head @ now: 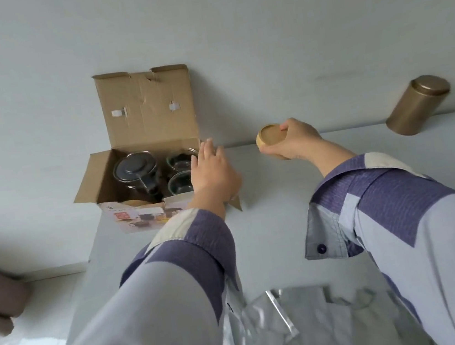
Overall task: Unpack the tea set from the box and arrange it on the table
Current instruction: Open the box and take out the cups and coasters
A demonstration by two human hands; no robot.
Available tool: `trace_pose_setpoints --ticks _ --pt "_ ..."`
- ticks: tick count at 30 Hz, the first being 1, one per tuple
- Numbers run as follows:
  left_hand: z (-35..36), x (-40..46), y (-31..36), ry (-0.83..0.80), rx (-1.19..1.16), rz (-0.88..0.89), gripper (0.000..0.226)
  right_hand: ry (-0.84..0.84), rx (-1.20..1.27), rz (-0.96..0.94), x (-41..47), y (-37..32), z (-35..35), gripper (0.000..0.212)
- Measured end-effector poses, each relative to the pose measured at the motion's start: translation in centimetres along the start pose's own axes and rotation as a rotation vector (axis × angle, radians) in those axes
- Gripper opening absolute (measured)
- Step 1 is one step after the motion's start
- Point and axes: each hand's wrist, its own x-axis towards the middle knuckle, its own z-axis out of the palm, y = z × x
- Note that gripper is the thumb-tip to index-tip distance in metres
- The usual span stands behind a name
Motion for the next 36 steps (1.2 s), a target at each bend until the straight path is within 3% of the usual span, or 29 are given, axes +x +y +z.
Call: trace_pose_setpoints --ticks 5,12,18,27,36 --pt "6.4 0.0 10.4 -0.209 -0.059 0.079 0.071 -0.021 -0.021 0.080 2.7 10.0 -3.0 0.087" --pt "12.1 2.7 19.4 -0.353 -0.099 0.103 0.102 -0.016 -0.050 0.107 7.6 20.3 -4.2 0.085" --pt "15.0 5.0 21.0 -0.479 0.109 0.126 0.134 0.047 -0.028 0.094 12.8 23.7 -3.3 0.080" --pt "15.3 5.7 22.0 -0.527 0.213 0.109 0.132 0.163 0.007 0.087 18.2 25.0 -1.2 0.075" --pt "15.4 6.2 22.1 -0.530 0.232 0.105 0.132 0.168 -0.084 0.065 20.2 25.3 0.0 0.062"
